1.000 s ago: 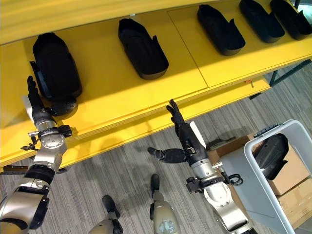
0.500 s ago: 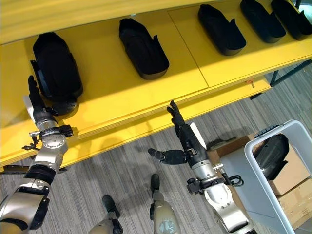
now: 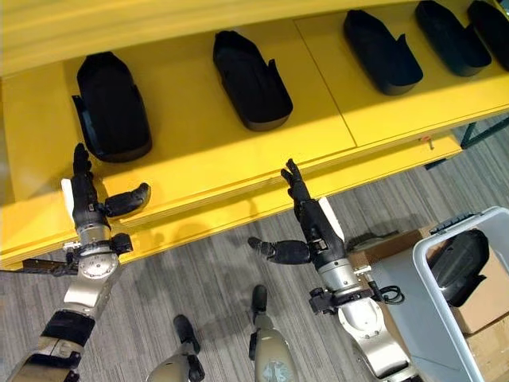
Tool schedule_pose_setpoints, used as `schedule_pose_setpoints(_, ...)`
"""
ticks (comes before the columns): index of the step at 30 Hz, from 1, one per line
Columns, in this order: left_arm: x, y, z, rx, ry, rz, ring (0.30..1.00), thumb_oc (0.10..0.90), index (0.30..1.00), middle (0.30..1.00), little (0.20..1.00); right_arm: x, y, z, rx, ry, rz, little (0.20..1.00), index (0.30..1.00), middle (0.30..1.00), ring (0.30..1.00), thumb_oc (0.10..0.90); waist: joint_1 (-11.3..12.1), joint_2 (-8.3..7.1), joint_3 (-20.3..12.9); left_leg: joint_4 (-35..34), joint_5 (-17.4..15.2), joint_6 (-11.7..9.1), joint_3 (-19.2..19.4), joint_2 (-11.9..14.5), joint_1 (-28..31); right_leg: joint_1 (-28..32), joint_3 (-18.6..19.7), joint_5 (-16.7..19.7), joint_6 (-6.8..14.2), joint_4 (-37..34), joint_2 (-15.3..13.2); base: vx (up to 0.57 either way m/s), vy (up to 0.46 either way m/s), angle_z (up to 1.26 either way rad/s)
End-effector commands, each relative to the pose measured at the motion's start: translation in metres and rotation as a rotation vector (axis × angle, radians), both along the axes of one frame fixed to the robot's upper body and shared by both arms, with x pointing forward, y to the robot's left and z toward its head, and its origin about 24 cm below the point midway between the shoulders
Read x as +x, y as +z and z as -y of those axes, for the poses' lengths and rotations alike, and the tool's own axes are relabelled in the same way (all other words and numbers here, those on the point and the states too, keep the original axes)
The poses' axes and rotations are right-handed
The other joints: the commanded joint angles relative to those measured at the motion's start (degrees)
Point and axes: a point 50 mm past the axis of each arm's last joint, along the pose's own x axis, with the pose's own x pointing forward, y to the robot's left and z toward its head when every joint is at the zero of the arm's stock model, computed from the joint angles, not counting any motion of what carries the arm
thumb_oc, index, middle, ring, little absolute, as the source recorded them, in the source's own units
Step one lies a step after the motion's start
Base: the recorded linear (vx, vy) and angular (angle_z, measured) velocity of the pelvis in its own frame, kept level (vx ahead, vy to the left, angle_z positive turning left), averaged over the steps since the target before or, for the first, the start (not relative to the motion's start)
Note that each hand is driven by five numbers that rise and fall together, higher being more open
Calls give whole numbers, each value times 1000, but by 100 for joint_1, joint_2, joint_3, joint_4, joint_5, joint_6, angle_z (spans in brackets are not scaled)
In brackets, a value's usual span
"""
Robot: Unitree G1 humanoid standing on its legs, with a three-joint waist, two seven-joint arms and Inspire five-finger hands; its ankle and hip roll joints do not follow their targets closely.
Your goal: Move parts from the plastic box to the shelf.
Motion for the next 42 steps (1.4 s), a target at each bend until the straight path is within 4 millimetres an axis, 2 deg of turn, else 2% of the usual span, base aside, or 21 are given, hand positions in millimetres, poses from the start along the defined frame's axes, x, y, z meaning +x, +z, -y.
schedule_pose_setpoints(1, 3, 30, -13, 124, 40, 111, 1000, 900, 1000, 1000, 1000, -8, 53, -8, 62, 44, 300, 1000, 1000, 1000, 1000, 900, 76, -171, -400, -24, -214, -226, -10, 263, 490, -8, 103, -169, 669, 576, -727, 0, 0, 0)
schedule_pose_setpoints(4, -1, 40, -14, 221, 53, 135, 1000, 900, 1000, 1000, 1000, -7, 53, -7, 53, 34, 304, 1000, 1000, 1000, 1000, 900, 99, -142, -409, -37, -221, -224, -29, 259, 496, 0, 92, -177, 669, 567, -728, 0, 0, 0)
schedule_pose_setpoints(7, -4, 60, -17, 389, 86, 185, 1000, 900, 1000, 1000, 1000, -6, 54, -4, 38, 25, 310, 1000, 1000, 1000, 1000, 900, 115, -114, -407, -38, -228, -225, -35, 260, 506, 5, 81, -180, 672, 573, -736, 0, 0, 0)
schedule_pose_setpoints(8, -4, 60, -17, 390, 87, 185, 1000, 900, 1000, 1000, 1000, -6, 54, -4, 39, 25, 310, 1000, 1000, 1000, 1000, 900, 116, -117, -405, -38, -228, -225, -34, 260, 508, 6, 82, -180, 672, 573, -736, 0, 0, 0)
schedule_pose_setpoints(12, -11, 85, -18, 608, 142, 263, 1000, 900, 1000, 1000, 1000, -7, 55, -2, 23, 18, 318, 1000, 1000, 1000, 1000, 900, 124, -91, -405, -38, -246, -223, -37, 258, 510, 0, 78, -181, 680, 563, -726, 0, 0, 0)
schedule_pose_setpoints(13, -11, 85, -18, 609, 143, 263, 1000, 900, 1000, 1000, 1000, -7, 55, -2, 23, 18, 318, 1000, 1000, 1000, 1000, 900, 125, -93, -405, -38, -246, -223, -36, 258, 510, -1, 79, -181, 681, 563, -726, 0, 0, 0)
schedule_pose_setpoints(22, -11, 128, -6, 975, 202, 384, 1000, 900, 1000, 1000, 1000, -7, 58, -1, -2, 19, 327, 1000, 1000, 1000, 1000, 900, 82, -62, -432, -38, -274, -224, -32, 245, 520, -8, 105, -177, 704, 554, -730, 0, 0, 0)
schedule_pose_setpoints(31, -10, 137, 2, 1024, 186, 420, 1000, 900, 1000, 1000, 1000, -7, 56, -1, -4, 13, 317, 1000, 1000, 1000, 1000, 900, 54, -50, -451, -38, -278, -221, -28, 242, 521, -14, 130, -164, 714, 534, -727, 0, 0, 0)
schedule_pose_setpoints(42, 4, 125, 3, 936, 97, 333, 1000, 900, 1000, 1000, 1000, -8, 55, 0, -22, 12, 309, 1000, 1000, 1000, 1000, 900, -12, -24, -480, -38, -254, -229, 8, 253, 534, -22, 154, -147, 701, 514, -702, 0, 0, 0)
